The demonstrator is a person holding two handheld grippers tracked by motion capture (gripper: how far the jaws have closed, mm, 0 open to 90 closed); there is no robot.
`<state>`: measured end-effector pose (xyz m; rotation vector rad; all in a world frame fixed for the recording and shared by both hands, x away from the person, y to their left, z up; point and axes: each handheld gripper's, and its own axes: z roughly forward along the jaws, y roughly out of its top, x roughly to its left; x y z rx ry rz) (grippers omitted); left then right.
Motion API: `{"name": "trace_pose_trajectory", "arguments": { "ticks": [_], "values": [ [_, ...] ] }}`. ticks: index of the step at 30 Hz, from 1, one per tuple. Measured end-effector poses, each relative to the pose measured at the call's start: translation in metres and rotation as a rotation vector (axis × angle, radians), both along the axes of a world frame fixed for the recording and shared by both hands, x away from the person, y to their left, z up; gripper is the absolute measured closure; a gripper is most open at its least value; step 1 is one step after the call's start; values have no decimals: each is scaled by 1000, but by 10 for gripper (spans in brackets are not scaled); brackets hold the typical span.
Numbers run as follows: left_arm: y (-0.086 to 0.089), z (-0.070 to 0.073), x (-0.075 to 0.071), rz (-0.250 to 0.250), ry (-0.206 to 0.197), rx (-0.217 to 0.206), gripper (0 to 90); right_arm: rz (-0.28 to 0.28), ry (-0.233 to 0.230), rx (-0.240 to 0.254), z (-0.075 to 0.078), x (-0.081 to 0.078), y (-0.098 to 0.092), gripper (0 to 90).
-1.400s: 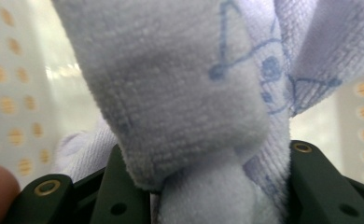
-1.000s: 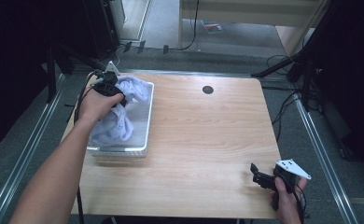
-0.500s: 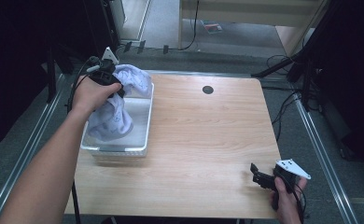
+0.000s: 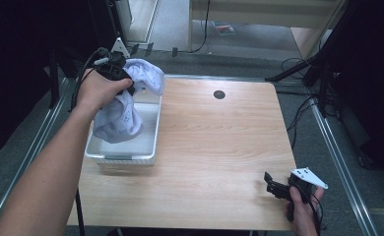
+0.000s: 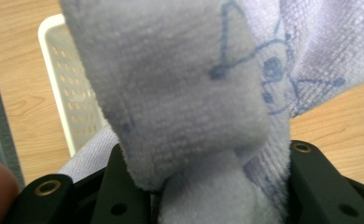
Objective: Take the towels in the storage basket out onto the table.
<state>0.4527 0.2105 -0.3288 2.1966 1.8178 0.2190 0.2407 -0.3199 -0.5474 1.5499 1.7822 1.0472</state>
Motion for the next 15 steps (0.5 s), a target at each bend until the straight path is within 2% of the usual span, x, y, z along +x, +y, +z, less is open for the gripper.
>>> {"name": "trace_pose_trajectory", "arguments": {
  "ticks": [5,15],
  "values": [
    [-7,11,0,-10,-4,-12,602,1,1,-3,0,0,0,0],
    [-29,16,1,-34,-6,-20,599,2,1,-6,0,0,0,0]
  ]
}}
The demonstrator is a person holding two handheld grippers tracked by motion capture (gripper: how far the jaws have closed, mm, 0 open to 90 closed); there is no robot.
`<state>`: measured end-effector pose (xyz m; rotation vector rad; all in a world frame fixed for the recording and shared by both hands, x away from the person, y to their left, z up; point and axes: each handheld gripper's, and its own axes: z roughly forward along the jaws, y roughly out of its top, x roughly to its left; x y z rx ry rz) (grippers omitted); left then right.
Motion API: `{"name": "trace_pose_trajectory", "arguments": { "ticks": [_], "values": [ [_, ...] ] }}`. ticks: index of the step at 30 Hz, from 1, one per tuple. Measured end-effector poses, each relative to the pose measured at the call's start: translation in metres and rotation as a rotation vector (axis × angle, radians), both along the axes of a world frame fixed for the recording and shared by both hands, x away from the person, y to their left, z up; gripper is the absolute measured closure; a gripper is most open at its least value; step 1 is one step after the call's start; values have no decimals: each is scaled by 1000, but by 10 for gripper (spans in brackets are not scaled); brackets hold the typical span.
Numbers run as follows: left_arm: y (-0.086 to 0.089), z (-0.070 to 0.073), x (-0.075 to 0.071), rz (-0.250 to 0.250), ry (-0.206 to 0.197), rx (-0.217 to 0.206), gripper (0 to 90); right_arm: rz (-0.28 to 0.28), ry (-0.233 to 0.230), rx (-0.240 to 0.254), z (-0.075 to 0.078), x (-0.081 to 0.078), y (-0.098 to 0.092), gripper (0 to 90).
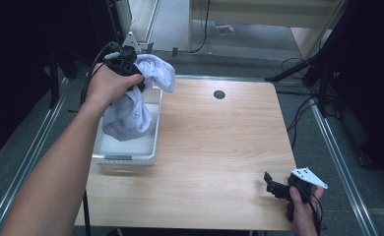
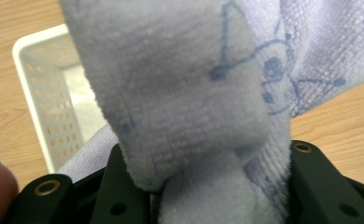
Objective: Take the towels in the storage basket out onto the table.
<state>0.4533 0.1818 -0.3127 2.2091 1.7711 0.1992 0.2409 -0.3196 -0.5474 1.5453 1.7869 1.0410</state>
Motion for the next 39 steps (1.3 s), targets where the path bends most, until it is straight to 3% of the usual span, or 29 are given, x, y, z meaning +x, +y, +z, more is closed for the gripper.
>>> {"name": "trace_pose_trajectory", "arguments": {
  "ticks": [15,24,39],
  "values": [
    [-54,3,6,-39,9,-7,596,12,-5,0,0,0,1,0],
    [-91,-11,11,-76,26,-14,593,10,-2,12,0,0,0,0],
    [-142,-38,13,-83,51,-34,586,10,3,20,0,0,0,0]
  ]
}}
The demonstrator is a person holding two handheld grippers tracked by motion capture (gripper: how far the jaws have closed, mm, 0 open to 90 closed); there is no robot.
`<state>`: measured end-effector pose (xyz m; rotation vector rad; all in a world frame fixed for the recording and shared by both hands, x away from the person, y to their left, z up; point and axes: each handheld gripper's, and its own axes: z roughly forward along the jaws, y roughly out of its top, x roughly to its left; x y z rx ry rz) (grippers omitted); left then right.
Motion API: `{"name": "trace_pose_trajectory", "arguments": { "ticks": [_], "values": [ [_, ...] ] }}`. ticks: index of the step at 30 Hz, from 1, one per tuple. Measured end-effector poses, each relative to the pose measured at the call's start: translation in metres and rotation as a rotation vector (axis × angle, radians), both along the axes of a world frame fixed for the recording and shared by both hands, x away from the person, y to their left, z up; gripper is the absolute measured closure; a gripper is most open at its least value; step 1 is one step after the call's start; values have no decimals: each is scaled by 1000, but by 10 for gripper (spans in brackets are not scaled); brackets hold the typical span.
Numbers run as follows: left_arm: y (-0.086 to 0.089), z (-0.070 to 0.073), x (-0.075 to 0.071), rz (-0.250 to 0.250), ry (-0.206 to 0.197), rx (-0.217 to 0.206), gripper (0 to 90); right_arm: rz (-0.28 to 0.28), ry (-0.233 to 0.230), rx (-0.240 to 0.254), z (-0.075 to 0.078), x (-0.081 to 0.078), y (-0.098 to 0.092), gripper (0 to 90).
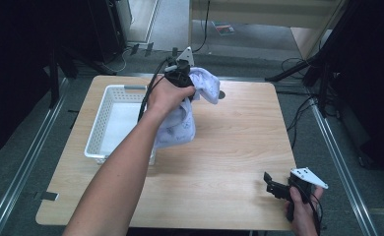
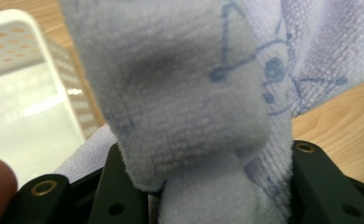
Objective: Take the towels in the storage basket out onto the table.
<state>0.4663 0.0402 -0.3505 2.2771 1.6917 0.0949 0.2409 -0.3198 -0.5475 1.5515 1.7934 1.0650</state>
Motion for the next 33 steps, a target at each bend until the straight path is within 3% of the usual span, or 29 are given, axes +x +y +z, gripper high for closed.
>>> {"name": "trace_pose_trajectory", "arguments": {
  "ticks": [5,11,20,21,27,33],
  "values": [
    [-24,-8,0,-29,6,-14,585,1,-2,1,0,0,0,0],
    [-37,-19,2,-38,17,-20,584,5,-3,0,0,0,0,0],
    [-37,-53,6,-13,48,-20,569,6,-2,5,0,0,0,0],
    [-36,-60,6,-9,63,-38,566,5,-2,3,0,0,0,0],
    [-32,-76,5,12,83,-94,538,4,-1,2,0,0,0,0],
    [-39,-90,4,27,106,-109,535,5,-4,-1,0,0,0,0]
  ]
}}
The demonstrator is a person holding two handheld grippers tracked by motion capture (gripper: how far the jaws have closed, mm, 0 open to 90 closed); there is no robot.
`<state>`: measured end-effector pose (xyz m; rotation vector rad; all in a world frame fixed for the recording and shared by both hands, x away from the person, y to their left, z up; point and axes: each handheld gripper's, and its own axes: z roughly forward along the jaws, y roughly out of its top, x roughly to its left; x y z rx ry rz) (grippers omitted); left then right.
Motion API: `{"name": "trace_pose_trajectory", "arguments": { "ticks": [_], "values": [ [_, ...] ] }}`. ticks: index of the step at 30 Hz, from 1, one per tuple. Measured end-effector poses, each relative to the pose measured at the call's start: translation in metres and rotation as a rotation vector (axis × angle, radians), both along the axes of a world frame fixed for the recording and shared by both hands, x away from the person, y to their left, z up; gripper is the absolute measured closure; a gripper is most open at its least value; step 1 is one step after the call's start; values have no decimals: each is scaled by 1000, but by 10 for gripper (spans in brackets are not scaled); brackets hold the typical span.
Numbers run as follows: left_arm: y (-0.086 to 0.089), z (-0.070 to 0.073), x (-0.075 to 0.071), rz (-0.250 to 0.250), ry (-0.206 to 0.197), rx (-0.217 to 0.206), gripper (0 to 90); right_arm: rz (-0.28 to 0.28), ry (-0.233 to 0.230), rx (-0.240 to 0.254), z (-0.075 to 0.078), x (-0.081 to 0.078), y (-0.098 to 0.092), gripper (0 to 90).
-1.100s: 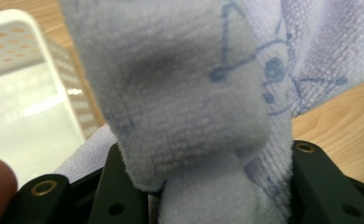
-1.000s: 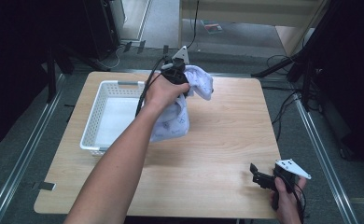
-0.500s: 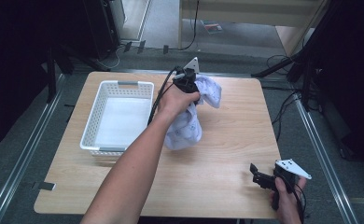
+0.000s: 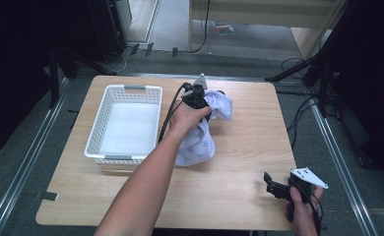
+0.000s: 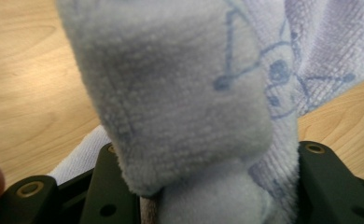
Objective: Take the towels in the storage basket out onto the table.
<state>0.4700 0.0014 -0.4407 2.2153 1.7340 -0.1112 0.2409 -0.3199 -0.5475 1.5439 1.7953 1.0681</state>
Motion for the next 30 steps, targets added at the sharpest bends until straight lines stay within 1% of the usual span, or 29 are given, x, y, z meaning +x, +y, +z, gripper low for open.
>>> {"name": "trace_pose_trajectory", "arguments": {
  "ticks": [1,5,8,10,11,14,15,16,17,18,22,23,24,25,26,28,30],
  "values": [
    [-1,-2,0,0,5,-1,534,0,0,0,0,0,0,0],
    [-3,-7,-1,9,3,0,507,-1,2,3,0,0,0,0],
    [-5,-10,-2,10,11,-11,496,0,2,5,0,0,0,0],
    [-4,-10,-3,13,9,-16,480,3,-1,4,0,0,0,0],
    [-2,-10,-3,25,8,-22,461,2,2,5,0,0,0,0],
    [0,-9,-3,22,16,-33,413,2,2,5,0,0,0,0],
    [0,-10,-3,24,12,-33,413,2,2,5,0,0,0,0],
    [-1,-10,-4,25,10,-32,384,1,2,3,0,0,0,0],
    [-1,-11,-4,21,12,-29,384,1,2,3,0,0,0,0],
    [-1,-13,-5,26,13,-39,374,2,-1,0,0,0,0,0],
    [-2,-14,-6,17,17,-49,349,1,-1,-1,0,0,0,0],
    [-3,-14,-6,12,14,-50,323,-1,2,2,0,0,0,0],
    [-3,-14,-7,9,9,-53,269,0,2,3,0,0,0,0],
    [-3,-12,-7,5,4,-58,269,0,2,3,0,0,0,0],
    [-2,-11,-8,9,-2,-65,249,0,2,3,0,0,0,0],
    [-1,-8,-8,10,-9,-76,191,1,2,4,0,0,0,0],
    [1,-5,-8,2,-7,-82,94,1,2,4,0,0,0,0]
  ]
}}
